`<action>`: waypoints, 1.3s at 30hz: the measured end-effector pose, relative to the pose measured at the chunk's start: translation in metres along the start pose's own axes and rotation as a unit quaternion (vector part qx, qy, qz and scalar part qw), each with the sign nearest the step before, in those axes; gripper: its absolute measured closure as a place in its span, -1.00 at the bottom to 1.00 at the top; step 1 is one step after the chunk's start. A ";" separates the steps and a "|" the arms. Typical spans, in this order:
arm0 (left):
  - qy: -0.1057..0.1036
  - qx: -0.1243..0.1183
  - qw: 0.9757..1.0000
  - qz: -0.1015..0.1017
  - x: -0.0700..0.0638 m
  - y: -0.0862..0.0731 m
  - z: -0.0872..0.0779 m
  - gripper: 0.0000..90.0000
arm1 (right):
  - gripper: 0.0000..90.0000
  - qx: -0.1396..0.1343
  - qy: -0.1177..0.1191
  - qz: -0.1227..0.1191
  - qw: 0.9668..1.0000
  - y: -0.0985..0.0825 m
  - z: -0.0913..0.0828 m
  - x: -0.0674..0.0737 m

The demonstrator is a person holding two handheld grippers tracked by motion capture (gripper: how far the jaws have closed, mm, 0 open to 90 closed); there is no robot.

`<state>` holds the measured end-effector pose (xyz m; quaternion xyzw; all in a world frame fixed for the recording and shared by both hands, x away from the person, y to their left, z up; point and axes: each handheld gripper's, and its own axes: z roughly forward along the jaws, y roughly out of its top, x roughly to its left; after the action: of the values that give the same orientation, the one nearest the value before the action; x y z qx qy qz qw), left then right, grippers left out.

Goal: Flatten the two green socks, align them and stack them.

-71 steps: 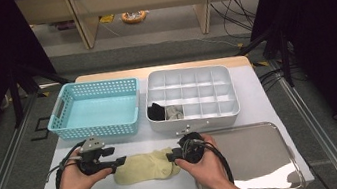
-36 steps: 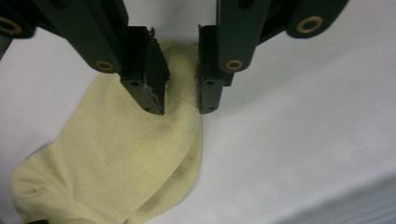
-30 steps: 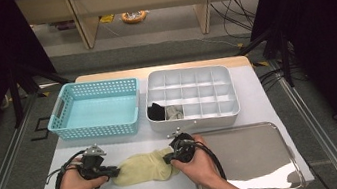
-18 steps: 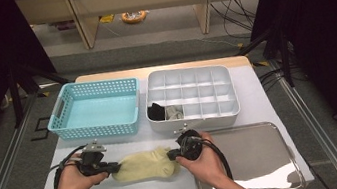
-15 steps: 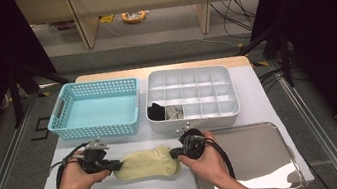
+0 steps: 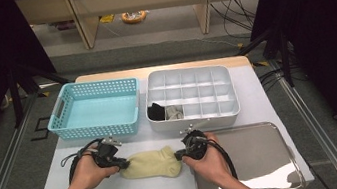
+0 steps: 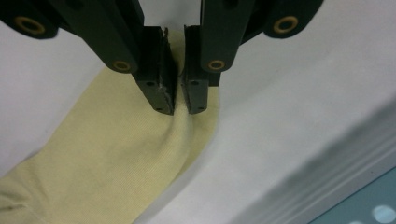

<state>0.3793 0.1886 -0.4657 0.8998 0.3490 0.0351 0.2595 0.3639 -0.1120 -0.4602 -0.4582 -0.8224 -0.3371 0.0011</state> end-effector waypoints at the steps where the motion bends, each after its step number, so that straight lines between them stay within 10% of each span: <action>1: 0.001 0.001 1.000 0.002 0.000 0.001 0.001 0.79 | 0.83 -0.001 -0.002 -0.007 1.000 0.000 0.000 -0.001; 10: 0.024 -0.051 0.998 0.002 -0.003 0.003 -0.011 0.23 | 0.68 -0.009 -0.022 -0.004 1.000 0.004 -0.008 0.003; 18: 0.004 -0.026 0.999 0.027 -0.011 0.006 -0.008 0.81 | 0.86 -0.012 -0.015 -0.032 0.999 0.008 -0.002 0.008; 29: 0.013 -0.003 1.000 0.024 -0.006 0.004 0.006 0.90 | 0.84 0.005 -0.014 -0.022 1.000 0.002 0.007 0.005; 35: 0.009 -0.027 1.000 0.010 -0.003 0.002 -0.001 0.80 | 0.76 -0.015 -0.011 -0.011 1.000 0.002 0.002 0.004; 39: 0.009 -0.086 0.996 -0.033 -0.002 0.003 -0.011 0.64 | 0.65 -0.041 -0.006 -0.009 0.999 0.003 -0.007 0.002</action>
<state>0.3769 0.1905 -0.4544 0.8620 0.3763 0.0645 0.3334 0.3631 -0.1133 -0.4530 -0.4524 -0.8121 -0.3676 -0.0259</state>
